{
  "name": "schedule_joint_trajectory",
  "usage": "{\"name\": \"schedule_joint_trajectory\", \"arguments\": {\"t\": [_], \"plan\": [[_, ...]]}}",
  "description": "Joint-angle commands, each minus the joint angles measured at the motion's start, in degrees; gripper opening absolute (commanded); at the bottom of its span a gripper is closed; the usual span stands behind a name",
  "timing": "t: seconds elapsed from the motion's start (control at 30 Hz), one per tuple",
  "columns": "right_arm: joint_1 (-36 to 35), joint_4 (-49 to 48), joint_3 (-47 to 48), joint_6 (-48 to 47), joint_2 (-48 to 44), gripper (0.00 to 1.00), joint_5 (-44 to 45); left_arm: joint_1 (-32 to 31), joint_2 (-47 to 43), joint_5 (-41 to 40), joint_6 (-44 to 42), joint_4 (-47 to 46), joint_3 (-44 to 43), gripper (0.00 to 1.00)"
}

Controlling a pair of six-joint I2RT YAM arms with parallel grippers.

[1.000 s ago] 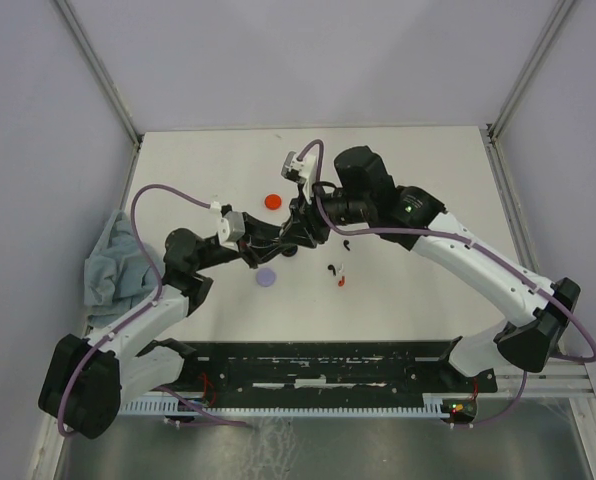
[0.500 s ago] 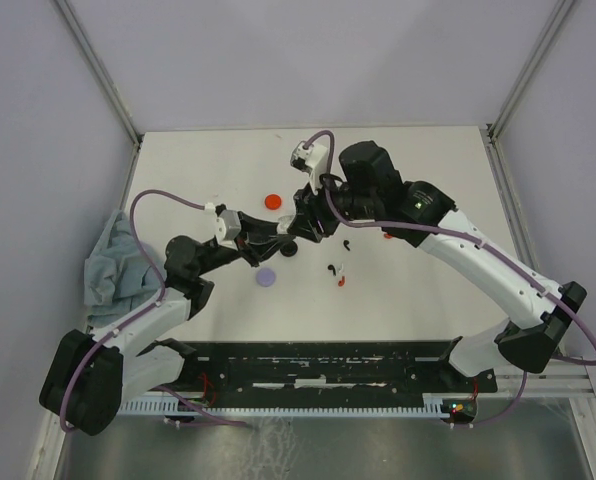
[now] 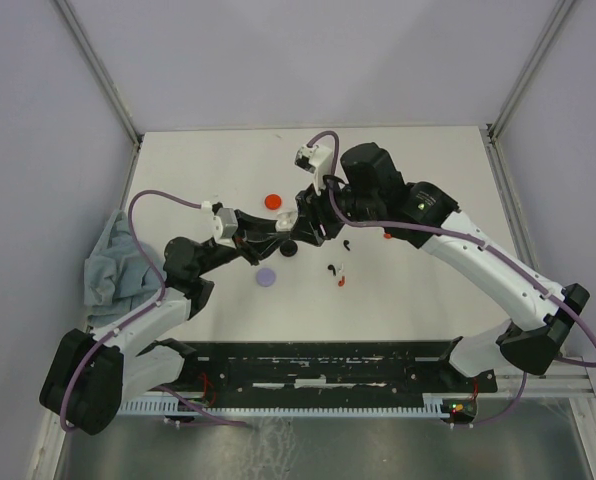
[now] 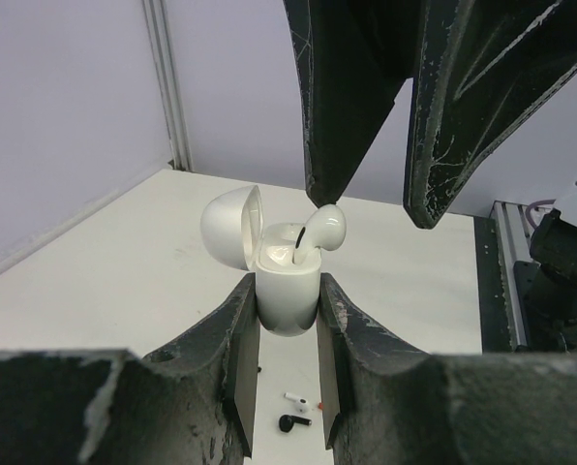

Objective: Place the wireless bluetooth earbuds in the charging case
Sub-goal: Place the earbud in the charging case, then pick up the earbud from the center of the board.

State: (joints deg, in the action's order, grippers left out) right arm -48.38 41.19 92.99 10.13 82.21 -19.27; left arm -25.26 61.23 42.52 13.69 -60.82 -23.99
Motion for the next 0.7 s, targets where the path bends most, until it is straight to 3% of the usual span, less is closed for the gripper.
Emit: {"name": "schedule_joint_trajectory", "arguments": {"t": [0.0, 0.67], "plan": [[-0.2, -3.7, 0.8, 1.3, -1.0, 0.54, -1.6, -0.3, 0.0, -0.3, 2.0, -4.2, -0.5, 0.03], [-0.2, -6.2, 1.8, 2.5, 1.4, 0.51, -8.5, -0.3, 0.6, 0.1, 2.2, -4.6, -0.8, 0.03]]}}
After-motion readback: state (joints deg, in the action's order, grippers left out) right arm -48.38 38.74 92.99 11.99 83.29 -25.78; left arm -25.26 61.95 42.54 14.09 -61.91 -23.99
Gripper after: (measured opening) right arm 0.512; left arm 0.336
